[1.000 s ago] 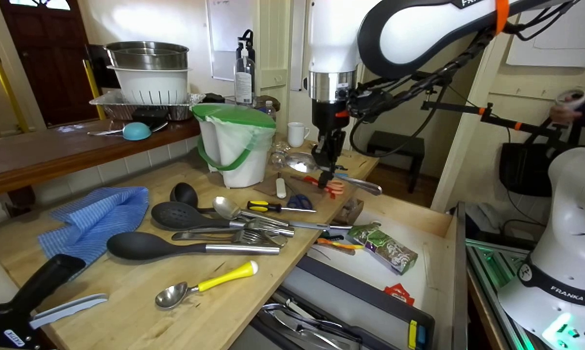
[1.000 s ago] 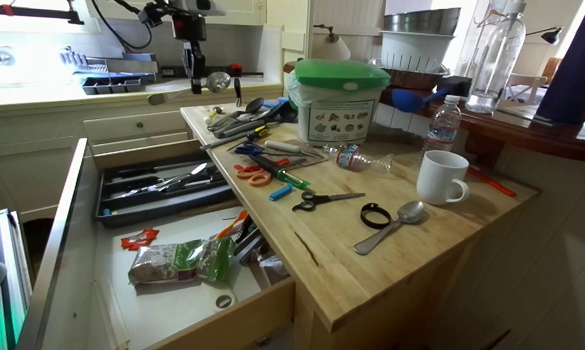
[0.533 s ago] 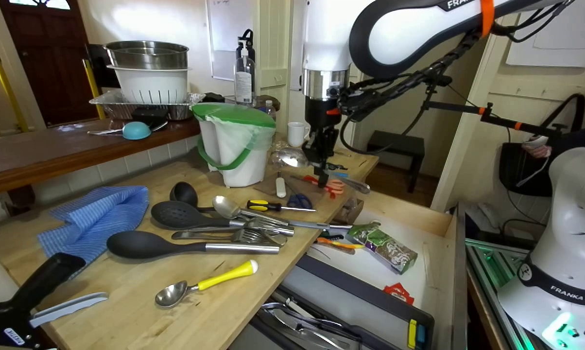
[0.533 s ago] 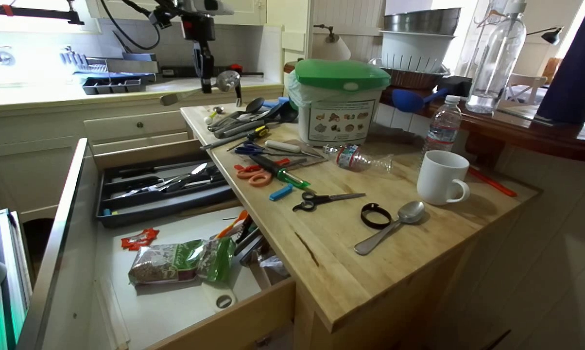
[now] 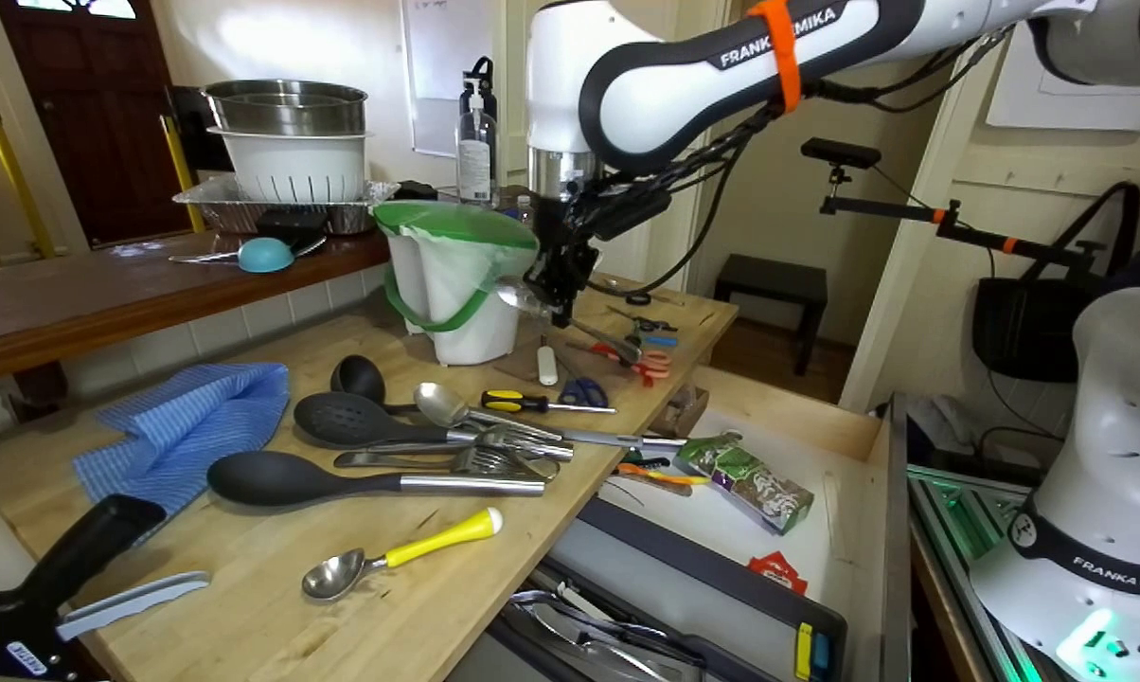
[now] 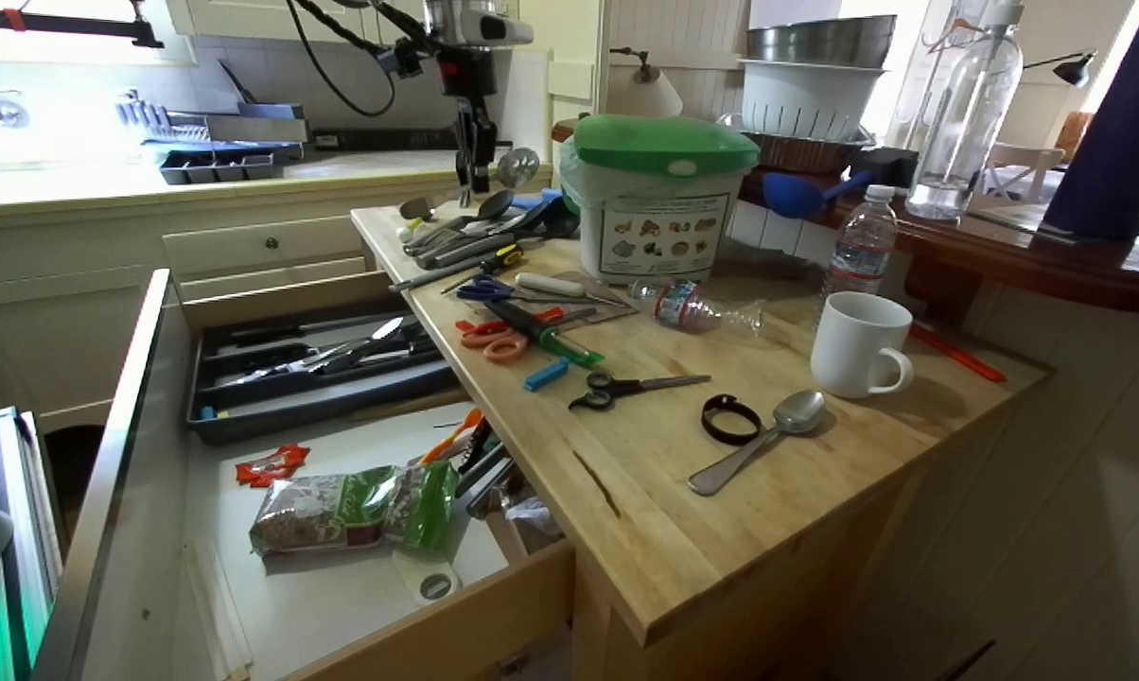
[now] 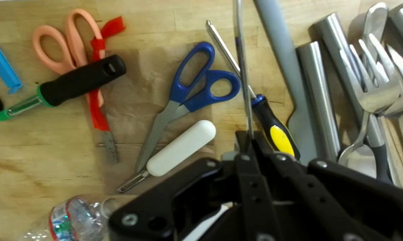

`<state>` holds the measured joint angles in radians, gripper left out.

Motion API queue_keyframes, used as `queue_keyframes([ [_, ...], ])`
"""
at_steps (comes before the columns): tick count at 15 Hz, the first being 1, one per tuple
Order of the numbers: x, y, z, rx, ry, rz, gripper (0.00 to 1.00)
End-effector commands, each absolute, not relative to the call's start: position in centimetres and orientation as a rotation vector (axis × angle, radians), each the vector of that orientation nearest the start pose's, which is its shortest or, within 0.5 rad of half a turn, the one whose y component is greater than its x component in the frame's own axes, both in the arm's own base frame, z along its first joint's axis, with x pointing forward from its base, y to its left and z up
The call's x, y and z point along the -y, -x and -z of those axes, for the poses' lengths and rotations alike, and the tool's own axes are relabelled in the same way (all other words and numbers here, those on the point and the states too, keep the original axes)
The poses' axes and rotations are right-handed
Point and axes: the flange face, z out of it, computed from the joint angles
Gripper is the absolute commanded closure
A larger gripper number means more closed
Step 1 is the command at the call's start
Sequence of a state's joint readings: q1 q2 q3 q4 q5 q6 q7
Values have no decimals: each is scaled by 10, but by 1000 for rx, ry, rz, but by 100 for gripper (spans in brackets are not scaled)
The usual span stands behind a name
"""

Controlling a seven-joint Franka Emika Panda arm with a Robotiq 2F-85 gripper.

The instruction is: Put the spoon on the desk

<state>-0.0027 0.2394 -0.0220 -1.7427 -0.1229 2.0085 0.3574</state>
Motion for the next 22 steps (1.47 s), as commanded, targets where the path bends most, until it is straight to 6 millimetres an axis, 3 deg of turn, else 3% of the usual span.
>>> queue_keyframes([
  [1,-14,-653,-404,-282,3334,-31,99],
  [4,-15,-656,-398,-134,3395,-46,99],
  [8,20,-660,-411,-137,3445,30,99],
  [10,32,-667,-407,-100,3461,-6,99],
  [18,38,-688,-367,162,3573,-231,99],
  [22,30,-697,-345,221,3661,-262,99],
])
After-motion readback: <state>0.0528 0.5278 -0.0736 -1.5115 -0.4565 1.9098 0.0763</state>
